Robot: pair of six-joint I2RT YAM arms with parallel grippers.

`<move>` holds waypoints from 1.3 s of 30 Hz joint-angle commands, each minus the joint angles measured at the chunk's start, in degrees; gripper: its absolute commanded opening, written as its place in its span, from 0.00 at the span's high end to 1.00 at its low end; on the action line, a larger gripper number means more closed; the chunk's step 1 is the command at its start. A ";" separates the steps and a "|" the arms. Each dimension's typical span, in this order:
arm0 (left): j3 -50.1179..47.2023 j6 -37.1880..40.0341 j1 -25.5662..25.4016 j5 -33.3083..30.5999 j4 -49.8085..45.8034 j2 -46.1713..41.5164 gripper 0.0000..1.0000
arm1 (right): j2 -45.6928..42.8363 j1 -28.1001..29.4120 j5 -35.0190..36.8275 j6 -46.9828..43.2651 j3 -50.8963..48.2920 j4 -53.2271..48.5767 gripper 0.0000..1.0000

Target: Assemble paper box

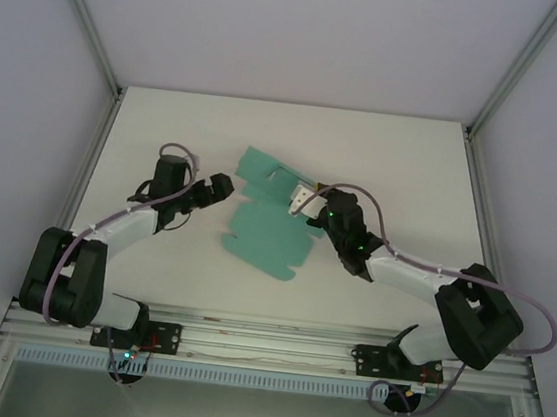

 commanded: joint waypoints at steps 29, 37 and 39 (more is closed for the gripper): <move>-2.47 -2.68 -3.10 30.25 40.25 14.85 0.13 | -3.69 -0.27 -10.41 12.99 0.85 2.83 1.00; -3.02 -10.41 -3.56 33.30 52.13 18.79 0.54 | -4.62 -0.31 -12.99 13.61 1.28 2.43 1.00; -2.93 -10.33 -3.63 32.65 51.60 18.68 0.66 | -4.87 -0.28 -12.77 13.36 1.14 1.98 1.00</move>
